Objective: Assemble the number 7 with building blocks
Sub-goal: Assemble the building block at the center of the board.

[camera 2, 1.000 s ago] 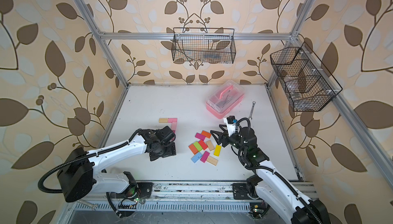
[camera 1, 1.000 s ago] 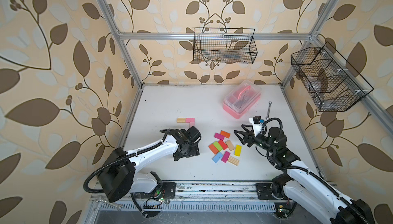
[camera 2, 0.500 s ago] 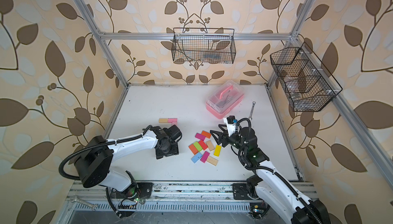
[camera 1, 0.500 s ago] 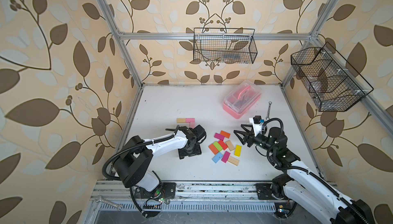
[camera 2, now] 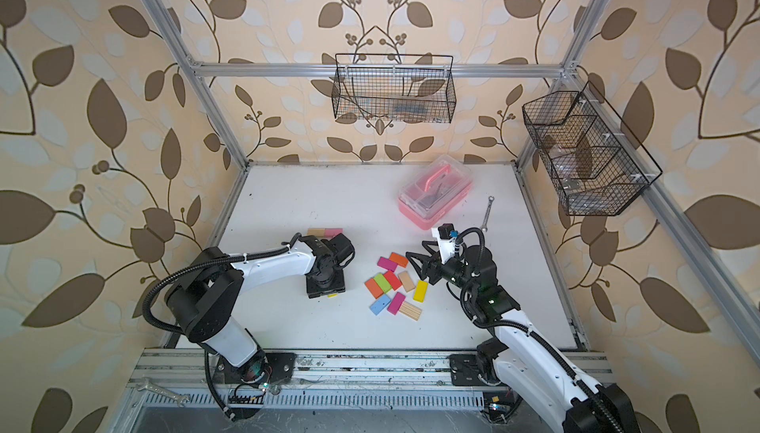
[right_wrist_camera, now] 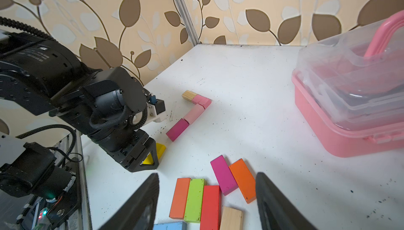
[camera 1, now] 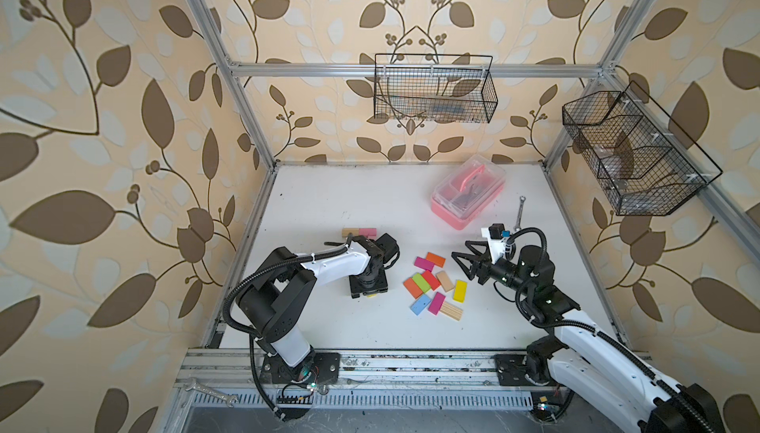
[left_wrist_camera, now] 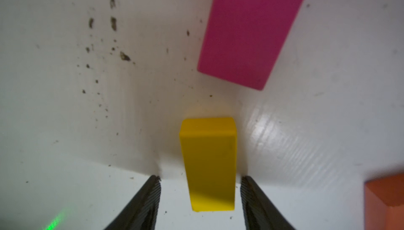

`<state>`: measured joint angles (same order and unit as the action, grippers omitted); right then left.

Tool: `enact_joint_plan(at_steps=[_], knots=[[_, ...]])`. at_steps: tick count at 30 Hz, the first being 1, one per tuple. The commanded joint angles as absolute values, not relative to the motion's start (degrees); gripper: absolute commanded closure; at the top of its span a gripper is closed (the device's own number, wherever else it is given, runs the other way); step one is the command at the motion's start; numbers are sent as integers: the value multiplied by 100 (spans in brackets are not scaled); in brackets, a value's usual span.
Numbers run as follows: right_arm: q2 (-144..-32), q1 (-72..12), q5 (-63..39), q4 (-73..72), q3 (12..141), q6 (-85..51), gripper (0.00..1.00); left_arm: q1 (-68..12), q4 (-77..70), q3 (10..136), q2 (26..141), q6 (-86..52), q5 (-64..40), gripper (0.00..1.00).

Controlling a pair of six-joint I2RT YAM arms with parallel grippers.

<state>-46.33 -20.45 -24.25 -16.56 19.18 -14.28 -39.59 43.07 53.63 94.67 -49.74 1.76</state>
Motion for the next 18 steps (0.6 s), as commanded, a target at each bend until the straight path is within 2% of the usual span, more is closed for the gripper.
enact_joint_plan(at_steps=[1, 3, 10, 16, 18], knots=[[-4632, -2022, -2466, -1714, 1967, -1415, 30, -3911, 4318, 5543, 9653, -4775, 138, 45], [-4640, -2023, -2452, -1703, 1969, -1421, 30, -3911, 4303, 5574, 9769, -4739, 132, 51], [-4649, -2020, -2413, -1679, 1978, -1441, 30, -3860, 4298, 5634, 9880, -4597, 78, 62], [-4663, -2021, -2347, -1646, 1978, -1441, 30, -3758, 4363, 5610, 9810, -4375, 10, 78], [-4664, -2021, -2330, -1634, 1977, -1440, 31, -3712, 4411, 5605, 9783, -4310, 9, 80]])
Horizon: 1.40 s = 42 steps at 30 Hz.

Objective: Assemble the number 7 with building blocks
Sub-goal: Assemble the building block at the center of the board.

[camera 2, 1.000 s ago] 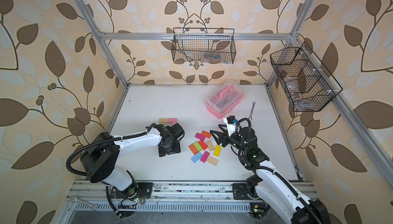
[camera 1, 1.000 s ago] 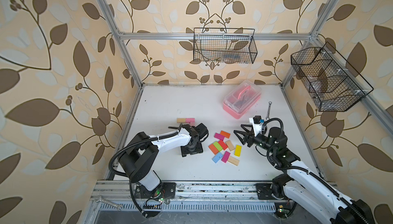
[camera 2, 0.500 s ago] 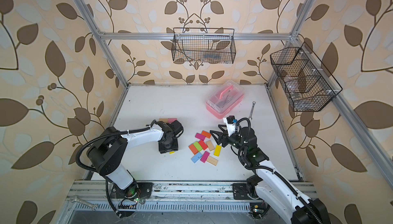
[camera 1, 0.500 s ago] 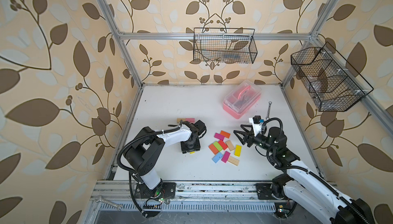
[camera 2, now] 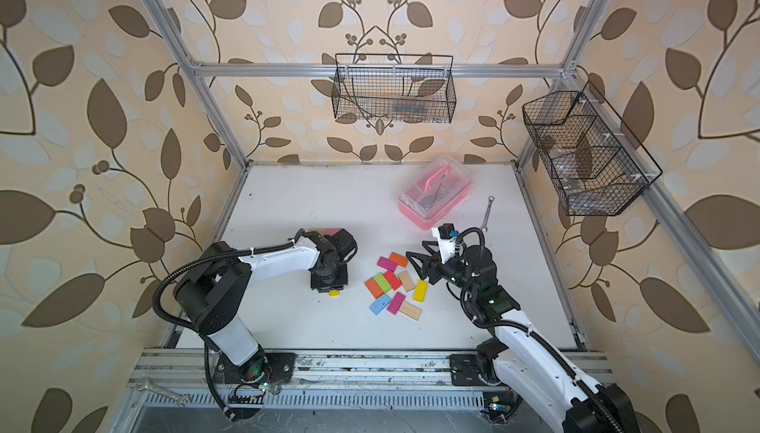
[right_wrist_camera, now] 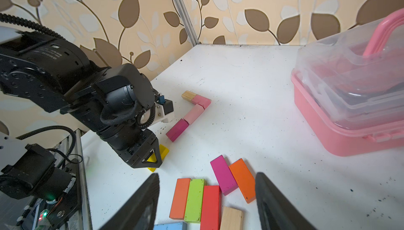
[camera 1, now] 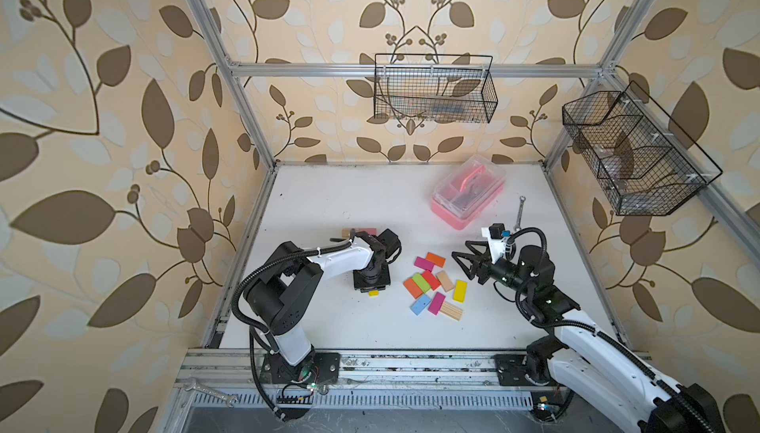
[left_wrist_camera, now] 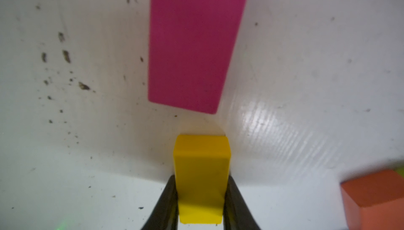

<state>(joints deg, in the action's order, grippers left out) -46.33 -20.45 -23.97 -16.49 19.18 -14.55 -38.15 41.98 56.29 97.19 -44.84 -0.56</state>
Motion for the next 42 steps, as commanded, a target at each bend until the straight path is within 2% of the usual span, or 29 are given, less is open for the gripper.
enact_joint_plan(at_steps=[1, 4, 23, 42], knots=[[-4666, -2021, -2323, -1621, 1978, -1433, 31, -3686, 4429, 5598, 9770, -4269, -4, 80], [-4665, -2021, -2306, -1600, 1977, -1424, 31, -3641, 4455, 5607, 9728, -4062, -69, 84], [-4636, -2021, -2234, -1529, 1969, -1391, 31, -3281, 4764, 5779, 10010, -3042, -266, 86], [-4667, -2020, -2197, -1520, 1958, -1362, 31, -3157, 4858, 6056, 10318, -2797, -273, 88]])
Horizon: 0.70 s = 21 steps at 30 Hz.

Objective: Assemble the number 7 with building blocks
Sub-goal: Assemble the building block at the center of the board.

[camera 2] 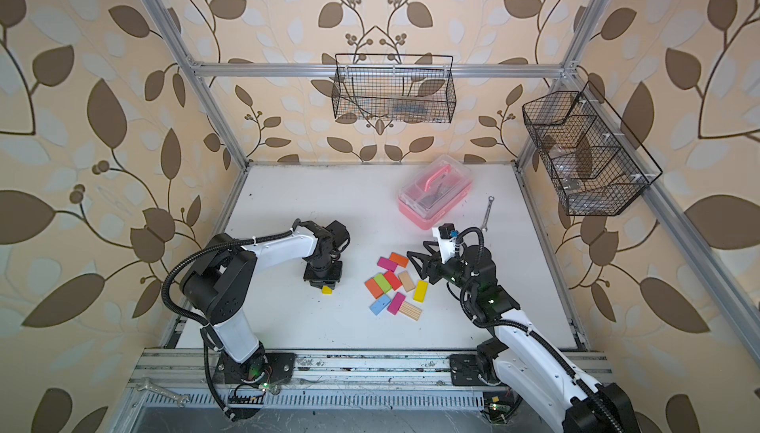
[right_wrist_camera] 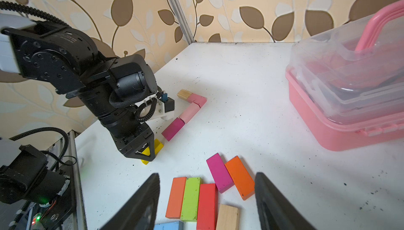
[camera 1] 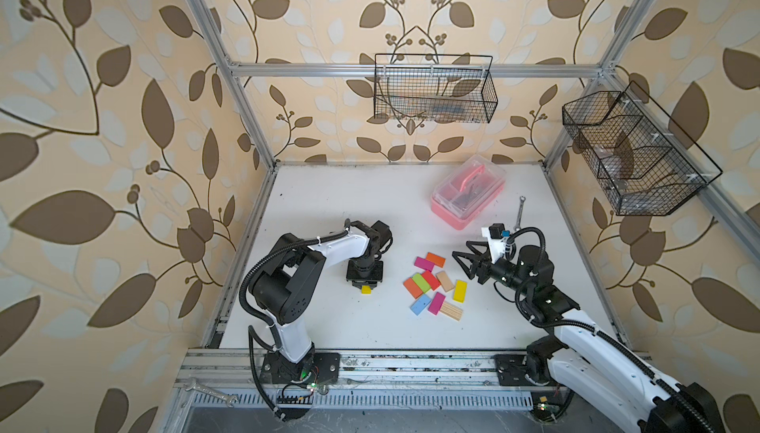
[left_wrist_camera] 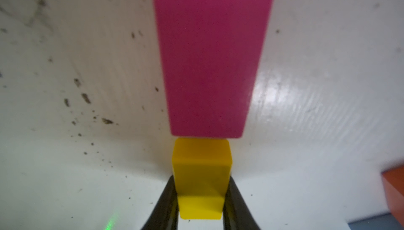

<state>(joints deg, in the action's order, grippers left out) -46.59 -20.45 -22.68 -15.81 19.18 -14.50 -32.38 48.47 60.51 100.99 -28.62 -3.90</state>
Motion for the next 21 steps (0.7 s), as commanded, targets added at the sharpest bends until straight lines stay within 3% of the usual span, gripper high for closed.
enact_joint_plan(at_steps=[1, 21], knots=[[-4659, -2021, -2202, -1521, 1953, -1357, 31, -3150, 4874, 6079, 10332, -2788, -271, 89], [-4643, -2021, -2225, -1546, 1943, -1360, 31, -3103, 5043, 6439, 10449, -2701, -241, 89]])
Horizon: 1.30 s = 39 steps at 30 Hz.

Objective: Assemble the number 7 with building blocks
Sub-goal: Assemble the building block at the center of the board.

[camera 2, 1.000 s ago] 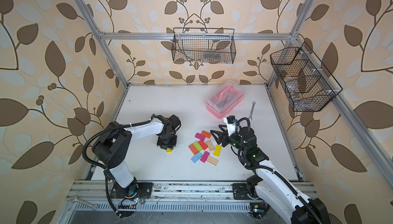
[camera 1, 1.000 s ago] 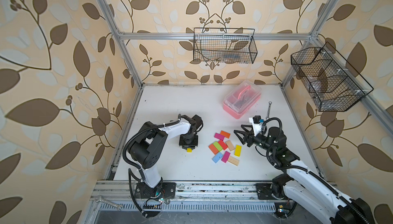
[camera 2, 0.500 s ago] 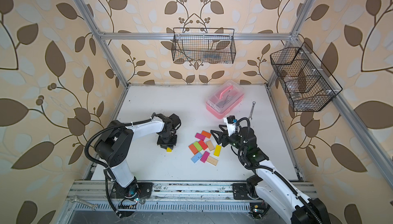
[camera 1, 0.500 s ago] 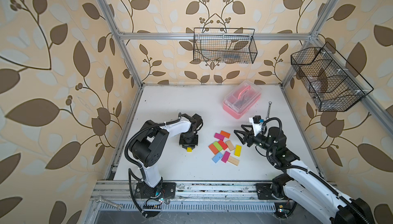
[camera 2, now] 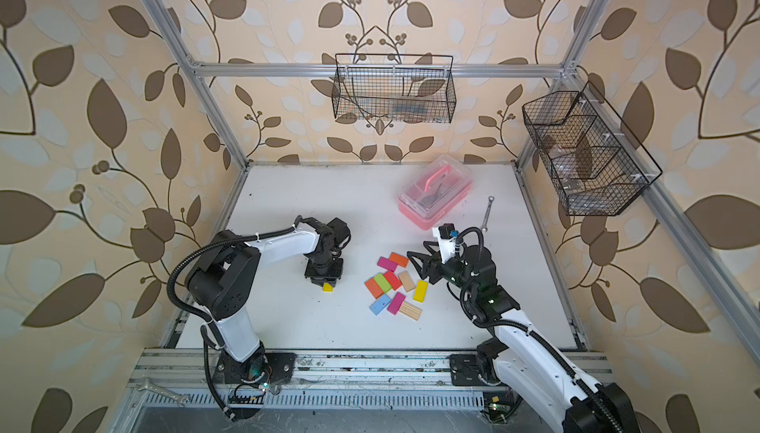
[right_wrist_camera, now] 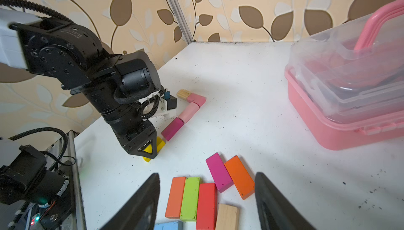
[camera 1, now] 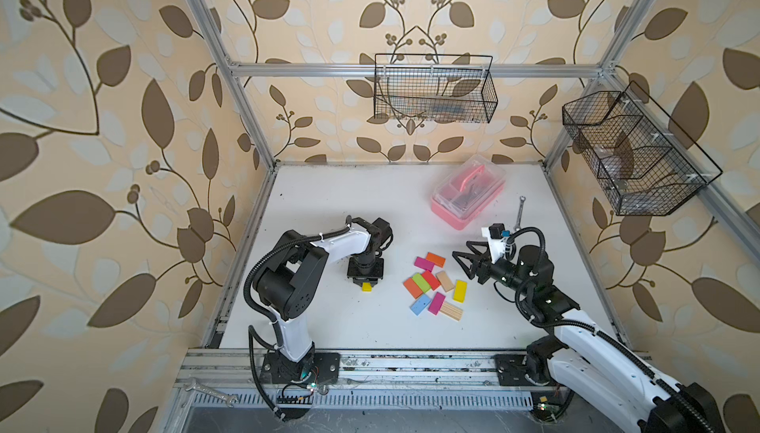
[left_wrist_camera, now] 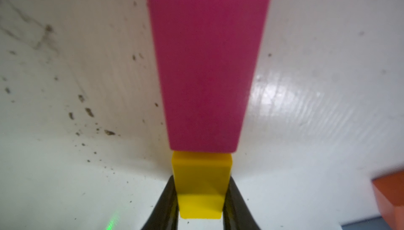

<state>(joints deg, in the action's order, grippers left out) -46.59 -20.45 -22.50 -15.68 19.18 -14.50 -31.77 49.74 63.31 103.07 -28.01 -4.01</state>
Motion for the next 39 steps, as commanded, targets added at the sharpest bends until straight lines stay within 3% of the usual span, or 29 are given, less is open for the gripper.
enact_joint_plan(at_steps=[1, 13, 21, 30, 39], knots=[[-4650, -2021, -2224, -1547, 1942, -1361, 31, -3113, 5047, 6465, 10459, -2702, -252, 89], [-4665, -2021, -2250, -1582, 1920, -1371, 31, -3085, 5115, 6563, 10525, -2689, -219, 88], [-4633, -2026, -2206, -1558, 1916, -1371, 30, -3077, 5111, 6574, 10521, -2707, -231, 63], [-4646, -2021, -2211, -1564, 1930, -1382, 29, -3076, 5052, 6408, 10158, -2795, -421, 50], [-5002, -2040, -2214, -1195, 2404, -2077, 28, -3044, 5221, 6563, 8666, -2969, -830, 43]])
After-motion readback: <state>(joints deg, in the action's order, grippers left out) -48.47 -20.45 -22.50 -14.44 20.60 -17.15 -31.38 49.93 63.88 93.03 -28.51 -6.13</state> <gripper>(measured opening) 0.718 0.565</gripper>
